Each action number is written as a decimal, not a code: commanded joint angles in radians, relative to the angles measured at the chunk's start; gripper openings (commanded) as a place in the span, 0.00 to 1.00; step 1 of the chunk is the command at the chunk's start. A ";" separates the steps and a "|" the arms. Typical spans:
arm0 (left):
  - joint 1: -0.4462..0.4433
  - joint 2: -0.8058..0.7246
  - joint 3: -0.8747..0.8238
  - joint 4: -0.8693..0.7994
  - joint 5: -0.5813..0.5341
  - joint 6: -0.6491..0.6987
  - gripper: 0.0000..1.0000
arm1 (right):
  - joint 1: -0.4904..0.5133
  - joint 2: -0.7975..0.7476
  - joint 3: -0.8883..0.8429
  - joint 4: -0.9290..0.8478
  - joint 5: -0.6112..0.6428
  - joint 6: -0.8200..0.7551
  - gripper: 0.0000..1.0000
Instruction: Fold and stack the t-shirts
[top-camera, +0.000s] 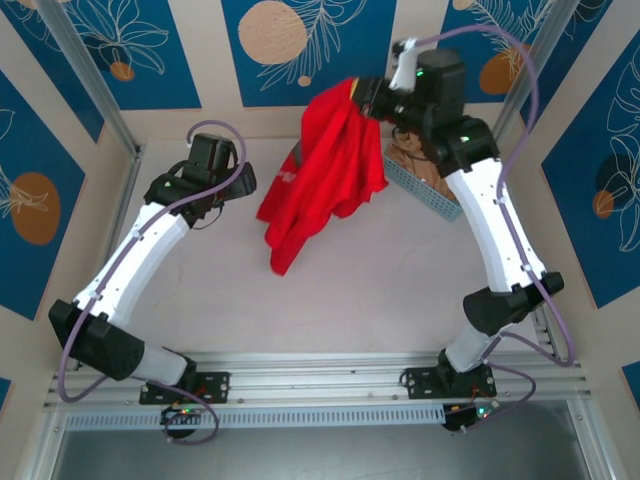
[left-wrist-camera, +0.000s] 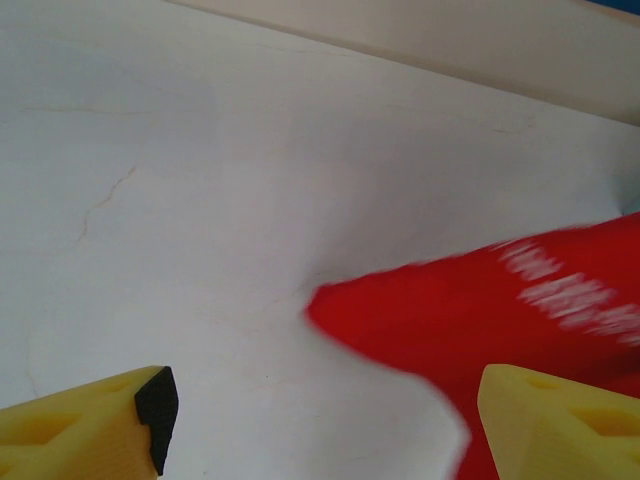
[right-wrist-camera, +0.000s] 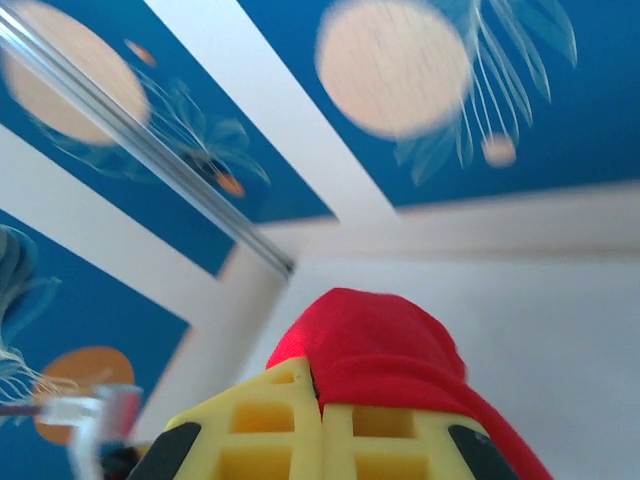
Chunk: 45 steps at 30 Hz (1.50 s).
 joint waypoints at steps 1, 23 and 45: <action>0.006 -0.031 -0.021 -0.035 0.025 0.010 0.77 | 0.010 0.006 -0.185 -0.156 0.057 0.107 0.00; -0.208 0.118 -0.091 0.039 0.209 0.000 0.65 | -0.170 -0.226 -0.548 0.049 -0.076 -0.081 0.00; -0.150 -0.054 0.048 -0.153 -0.251 -0.098 0.71 | 0.277 0.044 -0.366 0.154 -0.404 -0.249 0.00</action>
